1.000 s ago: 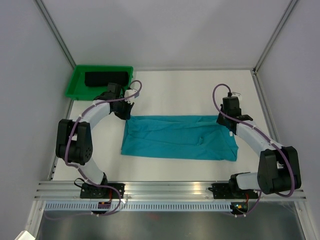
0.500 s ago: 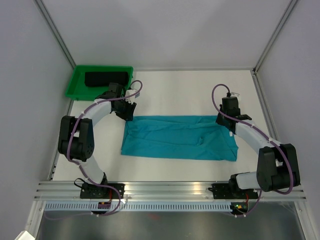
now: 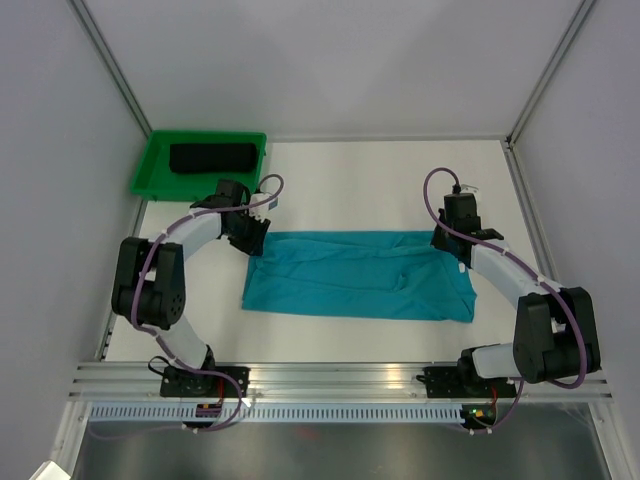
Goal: Roll the t-shirts
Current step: Fold the tshirt
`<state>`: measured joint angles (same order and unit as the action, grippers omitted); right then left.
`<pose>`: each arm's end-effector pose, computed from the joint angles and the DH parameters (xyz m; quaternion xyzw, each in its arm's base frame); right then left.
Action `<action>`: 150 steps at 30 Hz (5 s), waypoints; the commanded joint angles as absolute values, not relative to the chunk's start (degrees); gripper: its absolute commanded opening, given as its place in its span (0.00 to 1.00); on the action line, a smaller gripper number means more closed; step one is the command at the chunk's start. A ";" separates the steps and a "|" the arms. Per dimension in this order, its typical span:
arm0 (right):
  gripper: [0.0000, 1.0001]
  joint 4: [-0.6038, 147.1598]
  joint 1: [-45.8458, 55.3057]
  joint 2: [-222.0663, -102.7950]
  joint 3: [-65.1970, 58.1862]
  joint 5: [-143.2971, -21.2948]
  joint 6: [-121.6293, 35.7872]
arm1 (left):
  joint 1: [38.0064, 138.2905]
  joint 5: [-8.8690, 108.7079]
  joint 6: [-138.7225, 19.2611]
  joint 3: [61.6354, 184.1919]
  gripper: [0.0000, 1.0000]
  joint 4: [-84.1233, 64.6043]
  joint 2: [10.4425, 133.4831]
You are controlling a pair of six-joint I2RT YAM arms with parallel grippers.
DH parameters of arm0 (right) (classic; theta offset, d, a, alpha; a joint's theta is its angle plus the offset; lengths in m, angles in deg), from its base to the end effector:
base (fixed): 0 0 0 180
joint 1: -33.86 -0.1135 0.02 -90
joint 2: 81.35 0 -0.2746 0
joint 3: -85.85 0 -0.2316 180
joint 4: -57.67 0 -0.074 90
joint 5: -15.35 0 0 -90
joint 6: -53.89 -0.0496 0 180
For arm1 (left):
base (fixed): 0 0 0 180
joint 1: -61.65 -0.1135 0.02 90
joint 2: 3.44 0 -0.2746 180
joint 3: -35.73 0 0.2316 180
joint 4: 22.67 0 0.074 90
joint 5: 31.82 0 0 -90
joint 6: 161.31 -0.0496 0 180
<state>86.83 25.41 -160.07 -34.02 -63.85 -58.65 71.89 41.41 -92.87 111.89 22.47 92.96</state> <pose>0.2668 0.0302 0.2181 0.1476 0.9175 0.0113 0.3692 0.3109 -0.0707 0.1958 0.2947 0.9211 -0.1210 0.2239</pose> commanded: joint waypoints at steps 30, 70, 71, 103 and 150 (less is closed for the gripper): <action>0.00 88.68 25.60 -156.77 -30.45 -62.17 -58.43 | 72.46 34.89 -94.69 115.78 0.02 25.56 92.46; 0.48 93.52 26.82 -158.77 -35.46 -61.38 -64.06 | 70.88 35.15 -101.19 115.17 0.09 36.29 92.45; 0.48 92.99 26.91 -160.61 -35.63 -61.38 -64.06 | 70.88 35.07 -101.19 115.08 0.09 36.29 92.45; 0.00 106.08 27.27 -142.89 -33.16 -58.57 -64.31 | 70.88 36.56 -100.75 125.81 0.02 37.17 92.53; 0.10 100.82 14.19 -149.43 -27.90 -58.57 -69.68 | 81.24 46.31 -95.32 125.89 0.29 43.51 91.64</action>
<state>104.74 18.31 -143.48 -29.86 -57.49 -68.97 78.91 44.82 -99.78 125.97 47.00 87.62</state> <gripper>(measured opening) 0.127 0.295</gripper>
